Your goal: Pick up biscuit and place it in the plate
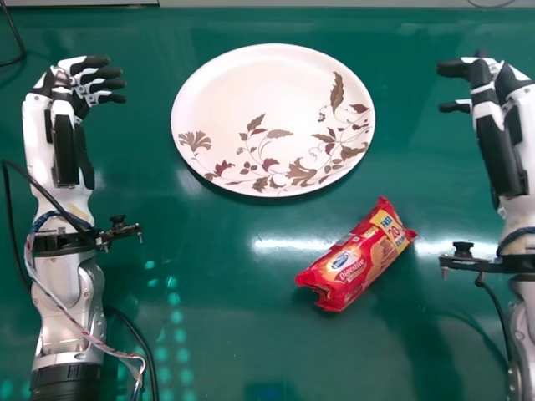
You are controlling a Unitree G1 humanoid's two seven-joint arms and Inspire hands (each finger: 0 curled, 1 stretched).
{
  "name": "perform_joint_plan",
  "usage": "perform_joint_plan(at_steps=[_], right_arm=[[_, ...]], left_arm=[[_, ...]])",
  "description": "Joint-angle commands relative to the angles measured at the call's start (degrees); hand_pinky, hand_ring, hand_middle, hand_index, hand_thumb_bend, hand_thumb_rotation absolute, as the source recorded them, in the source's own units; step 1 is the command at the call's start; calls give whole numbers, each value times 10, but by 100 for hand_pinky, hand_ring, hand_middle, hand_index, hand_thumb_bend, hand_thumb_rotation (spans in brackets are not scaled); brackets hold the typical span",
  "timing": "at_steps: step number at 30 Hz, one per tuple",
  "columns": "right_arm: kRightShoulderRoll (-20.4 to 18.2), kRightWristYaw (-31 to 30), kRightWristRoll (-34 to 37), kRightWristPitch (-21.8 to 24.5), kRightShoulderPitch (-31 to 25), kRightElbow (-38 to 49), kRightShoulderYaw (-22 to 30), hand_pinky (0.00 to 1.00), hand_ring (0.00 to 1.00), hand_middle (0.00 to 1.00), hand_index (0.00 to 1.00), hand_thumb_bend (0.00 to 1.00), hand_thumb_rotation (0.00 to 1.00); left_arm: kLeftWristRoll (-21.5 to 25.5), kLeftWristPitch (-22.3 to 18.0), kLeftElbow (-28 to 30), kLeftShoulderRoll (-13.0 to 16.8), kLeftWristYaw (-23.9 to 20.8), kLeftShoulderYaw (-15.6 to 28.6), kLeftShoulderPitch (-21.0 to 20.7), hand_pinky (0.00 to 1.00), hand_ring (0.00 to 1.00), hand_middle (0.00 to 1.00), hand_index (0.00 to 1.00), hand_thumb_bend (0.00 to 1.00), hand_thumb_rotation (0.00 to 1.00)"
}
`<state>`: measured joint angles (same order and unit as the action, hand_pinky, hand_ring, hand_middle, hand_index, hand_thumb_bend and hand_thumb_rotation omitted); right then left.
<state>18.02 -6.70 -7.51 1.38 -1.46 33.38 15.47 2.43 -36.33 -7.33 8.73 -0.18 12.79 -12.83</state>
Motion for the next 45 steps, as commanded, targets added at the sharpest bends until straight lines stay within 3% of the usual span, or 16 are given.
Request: perform_joint_plan(at_steps=[1,8,13,15,19,22,28,34,45], right_arm=[[13,-16,15,-5,-19,13,13,58,68,72,70,61,18],[51,-59,28,-51,-41,1,34,60,70,73,71,63,12],[84,-89,18,-70,-60,-2,43,61,70,73,72,68,21],[107,-114,23,-77,-69,-1,49,64,72,75,74,75,26],[166,-182,40,-75,-85,5,65,73,80,82,82,94,27],[211,-229,31,-64,-93,13,70,79,87,90,89,100,33],[279,-294,-4,-68,-92,16,50,81,94,95,96,100,37],[307,-316,-22,-97,-80,3,32,87,100,99,99,100,40],[357,-340,-39,-140,-34,-28,21,90,100,100,100,100,44]], left_arm=[[1,-5,-16,-5,1,-1,27,48,57,60,63,8,11],[-1,1,-9,-6,-2,-1,31,48,57,60,63,7,12],[0,1,-5,-4,-1,0,35,48,57,60,64,8,12],[-1,8,0,-3,-1,0,38,49,57,61,64,9,11],[2,9,1,0,2,1,38,49,58,61,64,10,11],[5,8,-1,3,8,1,37,50,58,61,65,9,8],[2,23,11,4,6,2,40,50,58,61,65,10,7],[2,24,9,6,6,3,38,50,58,62,65,10,8],[-1,22,-1,13,9,4,30,51,59,62,65,8,7]])
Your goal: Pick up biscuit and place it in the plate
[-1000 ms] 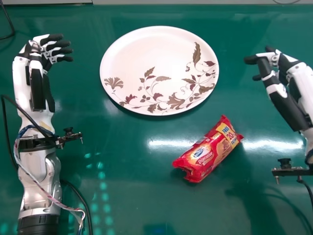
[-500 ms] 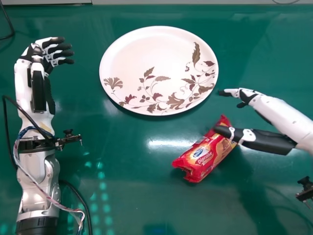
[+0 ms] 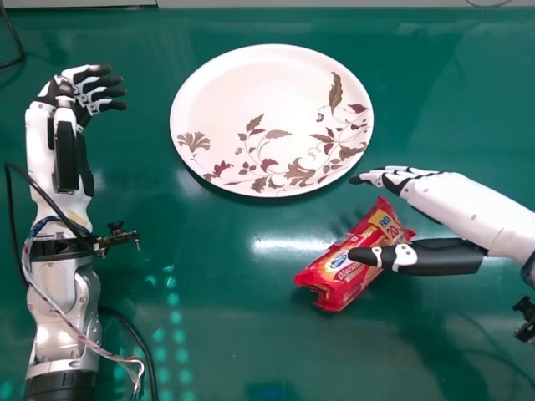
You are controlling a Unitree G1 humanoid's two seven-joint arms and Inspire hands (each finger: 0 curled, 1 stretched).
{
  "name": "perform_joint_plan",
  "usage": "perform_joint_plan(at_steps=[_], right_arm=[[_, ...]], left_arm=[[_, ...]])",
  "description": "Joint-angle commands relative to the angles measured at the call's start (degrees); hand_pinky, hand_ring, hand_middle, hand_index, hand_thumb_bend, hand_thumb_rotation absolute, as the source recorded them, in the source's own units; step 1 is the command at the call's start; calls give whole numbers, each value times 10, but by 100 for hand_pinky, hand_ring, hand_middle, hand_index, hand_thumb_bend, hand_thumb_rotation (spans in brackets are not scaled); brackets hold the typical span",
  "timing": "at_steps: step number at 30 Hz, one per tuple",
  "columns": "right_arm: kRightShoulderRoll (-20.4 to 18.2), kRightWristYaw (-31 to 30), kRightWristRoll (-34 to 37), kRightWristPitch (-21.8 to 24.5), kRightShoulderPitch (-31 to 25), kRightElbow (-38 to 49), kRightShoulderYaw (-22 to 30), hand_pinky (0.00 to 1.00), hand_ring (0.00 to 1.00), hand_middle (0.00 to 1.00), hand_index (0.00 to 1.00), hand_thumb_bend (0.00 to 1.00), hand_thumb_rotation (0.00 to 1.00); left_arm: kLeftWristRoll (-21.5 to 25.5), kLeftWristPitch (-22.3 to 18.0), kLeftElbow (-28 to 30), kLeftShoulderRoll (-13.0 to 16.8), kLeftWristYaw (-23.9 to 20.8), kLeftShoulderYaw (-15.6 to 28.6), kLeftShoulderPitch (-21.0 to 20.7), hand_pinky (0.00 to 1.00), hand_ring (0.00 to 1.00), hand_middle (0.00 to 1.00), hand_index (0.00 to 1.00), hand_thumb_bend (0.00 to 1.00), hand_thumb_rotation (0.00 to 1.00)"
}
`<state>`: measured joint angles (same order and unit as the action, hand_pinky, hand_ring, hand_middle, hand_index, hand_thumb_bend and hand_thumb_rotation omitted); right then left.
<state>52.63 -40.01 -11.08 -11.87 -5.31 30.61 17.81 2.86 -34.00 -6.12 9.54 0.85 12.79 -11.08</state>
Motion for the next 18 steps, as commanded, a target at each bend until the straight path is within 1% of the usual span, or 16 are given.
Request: perform_joint_plan(at_steps=[1,3,6,8,12,16,18], right_arm=[[13,-8,-4,-5,8,-1,-3,90,100,100,100,100,44],[14,-7,-3,-6,16,-4,-2,89,100,100,100,100,45],[18,-8,0,-4,27,-8,1,89,100,100,100,100,43],[21,-8,1,-5,34,-10,4,88,100,100,100,100,43],[39,-18,0,-13,47,-11,12,90,100,100,100,100,41],[68,-36,-8,-26,54,-4,19,90,100,100,100,100,43],[83,-50,-7,-31,54,1,18,91,100,100,100,100,41]], left_arm=[[-5,-3,-15,5,0,4,12,51,59,62,65,8,7],[-4,-3,-16,6,-1,4,11,51,59,62,66,8,7],[-3,-4,-19,8,0,5,9,52,59,62,65,10,12],[-2,-7,-23,10,2,5,6,52,59,62,66,9,14],[-3,1,-23,11,0,3,4,53,60,62,66,9,11],[-3,6,-23,9,-1,1,2,54,60,63,66,10,10],[-4,8,-21,9,-2,1,1,54,60,62,66,10,10]])
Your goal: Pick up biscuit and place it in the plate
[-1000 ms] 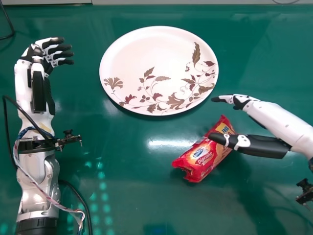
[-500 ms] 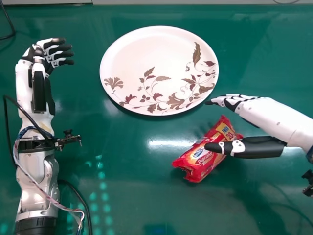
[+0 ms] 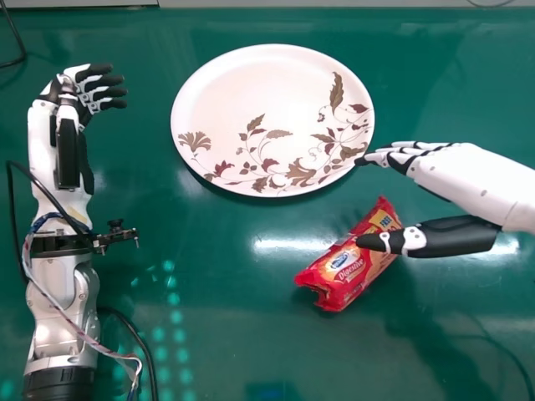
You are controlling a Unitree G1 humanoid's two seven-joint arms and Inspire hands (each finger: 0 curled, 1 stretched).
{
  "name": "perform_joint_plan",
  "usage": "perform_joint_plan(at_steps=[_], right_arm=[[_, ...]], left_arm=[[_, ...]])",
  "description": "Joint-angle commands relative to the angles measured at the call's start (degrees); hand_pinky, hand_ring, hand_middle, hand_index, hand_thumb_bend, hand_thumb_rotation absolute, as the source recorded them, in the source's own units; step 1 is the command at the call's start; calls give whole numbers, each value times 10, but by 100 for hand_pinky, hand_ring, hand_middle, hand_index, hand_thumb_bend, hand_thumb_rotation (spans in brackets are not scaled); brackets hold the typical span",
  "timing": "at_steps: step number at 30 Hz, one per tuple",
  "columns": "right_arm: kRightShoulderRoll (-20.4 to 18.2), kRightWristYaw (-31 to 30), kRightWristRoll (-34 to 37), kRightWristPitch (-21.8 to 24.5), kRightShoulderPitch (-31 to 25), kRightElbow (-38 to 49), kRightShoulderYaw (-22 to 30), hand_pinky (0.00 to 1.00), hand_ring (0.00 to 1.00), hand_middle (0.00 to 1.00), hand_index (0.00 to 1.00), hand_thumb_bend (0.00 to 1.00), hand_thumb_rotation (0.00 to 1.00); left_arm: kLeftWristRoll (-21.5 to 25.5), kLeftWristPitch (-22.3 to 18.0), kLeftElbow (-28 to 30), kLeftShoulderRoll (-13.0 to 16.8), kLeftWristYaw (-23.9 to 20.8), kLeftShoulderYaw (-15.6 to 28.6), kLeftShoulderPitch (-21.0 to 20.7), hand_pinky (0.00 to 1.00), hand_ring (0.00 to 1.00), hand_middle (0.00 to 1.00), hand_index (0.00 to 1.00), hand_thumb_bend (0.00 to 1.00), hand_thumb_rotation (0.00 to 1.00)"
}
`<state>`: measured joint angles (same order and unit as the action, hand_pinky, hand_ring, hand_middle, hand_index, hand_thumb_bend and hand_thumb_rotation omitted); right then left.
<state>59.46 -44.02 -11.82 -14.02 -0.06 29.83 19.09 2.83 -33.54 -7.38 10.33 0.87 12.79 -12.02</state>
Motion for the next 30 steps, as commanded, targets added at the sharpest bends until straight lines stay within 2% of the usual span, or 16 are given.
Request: perform_joint_plan(at_steps=[1,12,16,20,25,30], right_arm=[[19,-15,-1,-16,-1,12,3,91,100,100,100,100,41],[60,-27,-80,-144,11,26,-35,95,100,100,100,100,38],[59,-13,-100,-188,22,16,-47,94,100,100,100,100,38],[68,-8,-121,-225,35,5,-56,98,100,100,100,100,39],[73,0,-146,-253,53,-7,-62,100,100,100,100,100,39],[73,-5,-152,-247,61,-13,-66,100,100,100,100,100,37]], left_arm=[[-8,4,-8,1,-4,1,10,55,60,62,66,10,10],[-6,2,-10,3,0,2,8,54,61,63,67,10,3],[-6,0,-12,4,1,1,7,55,61,63,67,10,2],[-6,-4,-17,6,1,3,7,54,61,63,67,9,0],[-5,3,-9,4,0,2,10,55,61,64,67,8,0],[-5,-1,-12,5,1,2,10,56,61,64,68,8,0]])
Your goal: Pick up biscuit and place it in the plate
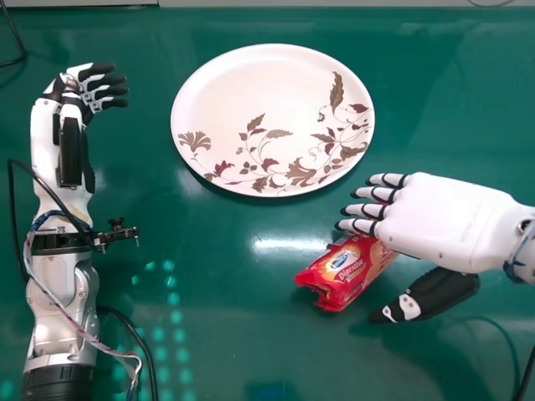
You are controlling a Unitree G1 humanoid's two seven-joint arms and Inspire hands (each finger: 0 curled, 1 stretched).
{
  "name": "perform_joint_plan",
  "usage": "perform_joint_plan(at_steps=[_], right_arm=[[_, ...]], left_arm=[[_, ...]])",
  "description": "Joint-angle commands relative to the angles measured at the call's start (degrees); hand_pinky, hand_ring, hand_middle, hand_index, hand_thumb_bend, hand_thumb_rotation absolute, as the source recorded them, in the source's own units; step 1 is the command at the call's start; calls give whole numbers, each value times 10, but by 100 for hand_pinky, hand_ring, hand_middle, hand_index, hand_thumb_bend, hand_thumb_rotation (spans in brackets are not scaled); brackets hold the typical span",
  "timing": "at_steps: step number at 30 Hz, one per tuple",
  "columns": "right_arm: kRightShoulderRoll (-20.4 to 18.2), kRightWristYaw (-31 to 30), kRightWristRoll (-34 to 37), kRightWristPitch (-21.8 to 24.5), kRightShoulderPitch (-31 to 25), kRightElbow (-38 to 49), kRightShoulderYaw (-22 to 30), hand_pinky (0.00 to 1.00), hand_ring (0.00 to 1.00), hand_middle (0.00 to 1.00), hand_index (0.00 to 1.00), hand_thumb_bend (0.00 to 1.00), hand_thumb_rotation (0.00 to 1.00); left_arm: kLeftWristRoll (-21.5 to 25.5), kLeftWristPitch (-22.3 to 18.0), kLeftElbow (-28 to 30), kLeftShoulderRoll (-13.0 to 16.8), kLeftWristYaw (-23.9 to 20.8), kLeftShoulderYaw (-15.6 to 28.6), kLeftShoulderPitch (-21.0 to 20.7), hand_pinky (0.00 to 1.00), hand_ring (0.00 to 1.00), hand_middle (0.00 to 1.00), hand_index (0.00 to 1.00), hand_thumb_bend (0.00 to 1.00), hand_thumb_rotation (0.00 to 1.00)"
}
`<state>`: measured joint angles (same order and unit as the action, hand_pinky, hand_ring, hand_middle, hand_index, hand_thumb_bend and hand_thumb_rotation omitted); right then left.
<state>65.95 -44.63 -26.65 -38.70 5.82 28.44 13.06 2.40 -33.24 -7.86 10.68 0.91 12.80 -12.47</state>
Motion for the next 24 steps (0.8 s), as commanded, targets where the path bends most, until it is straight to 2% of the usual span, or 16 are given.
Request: perform_joint_plan(at_steps=[1,6,11,15,20,24], right_arm=[[8,2,-6,-2,4,-1,-7,100,100,100,100,100,38],[4,14,-19,-13,9,-9,-8,100,100,100,100,100,42],[-4,36,-29,-23,11,-28,-14,100,100,100,100,100,39],[-14,54,-23,-24,11,-43,-24,95,100,100,98,100,37],[-27,74,-33,-25,8,-50,-32,89,97,96,94,100,39],[-38,79,-34,-14,-1,-49,-38,88,95,95,92,100,40]], left_arm=[[-1,-4,-7,2,1,2,15,56,61,64,68,8,0],[-3,-3,-5,1,-2,3,15,55,61,63,68,8,0],[-4,2,-1,0,-3,2,17,56,61,64,68,8,0],[3,0,-2,1,1,3,16,56,61,64,68,8,0],[8,4,2,0,0,5,16,55,61,63,67,8,0],[10,4,2,0,0,5,16,55,60,63,67,8,0]])
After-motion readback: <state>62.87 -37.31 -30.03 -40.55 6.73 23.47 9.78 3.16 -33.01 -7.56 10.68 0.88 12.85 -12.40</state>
